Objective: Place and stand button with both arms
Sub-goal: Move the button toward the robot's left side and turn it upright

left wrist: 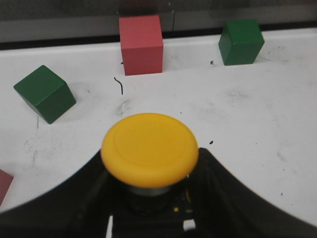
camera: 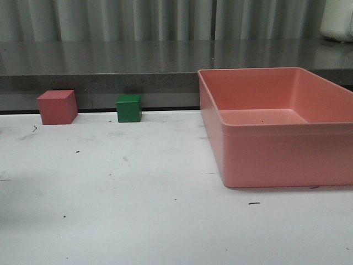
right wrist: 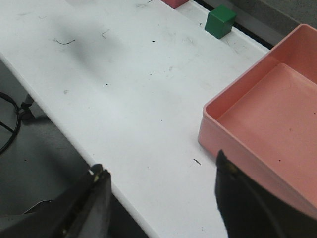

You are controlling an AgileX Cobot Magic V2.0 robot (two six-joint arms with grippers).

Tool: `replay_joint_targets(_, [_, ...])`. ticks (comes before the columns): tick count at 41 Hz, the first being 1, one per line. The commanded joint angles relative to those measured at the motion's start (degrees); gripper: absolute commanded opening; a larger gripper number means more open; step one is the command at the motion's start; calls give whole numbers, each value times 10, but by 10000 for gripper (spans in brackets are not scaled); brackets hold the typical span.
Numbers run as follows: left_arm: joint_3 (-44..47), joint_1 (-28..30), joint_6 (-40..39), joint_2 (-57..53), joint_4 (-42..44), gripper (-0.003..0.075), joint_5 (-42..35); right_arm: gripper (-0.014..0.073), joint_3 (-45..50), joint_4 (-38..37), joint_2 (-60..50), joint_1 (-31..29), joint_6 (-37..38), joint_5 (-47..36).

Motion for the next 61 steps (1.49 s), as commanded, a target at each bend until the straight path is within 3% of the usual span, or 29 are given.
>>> replay_joint_targets(1, [56, 2, 0, -42, -6, 134, -156, 476, -12, 0, 0, -3, -5, -38])
replay_joint_targets(17, [303, 2, 0, -4, -6, 134, -659, 476, -12, 0, 0, -3, -5, -38])
replay_joint_targets(33, [320, 2, -36, 206, 48, 134, -926, 476, -12, 0, 0, -3, -5, -38])
replay_joint_targets(43, [279, 2, -37, 309, 53, 134, -931, 476, -12, 0, 0, -3, -5, -38])
replay_joint_targets(61, [211, 2, -37, 393, 54, 135, -931, 476, -12, 0, 0, -3, -5, -38])
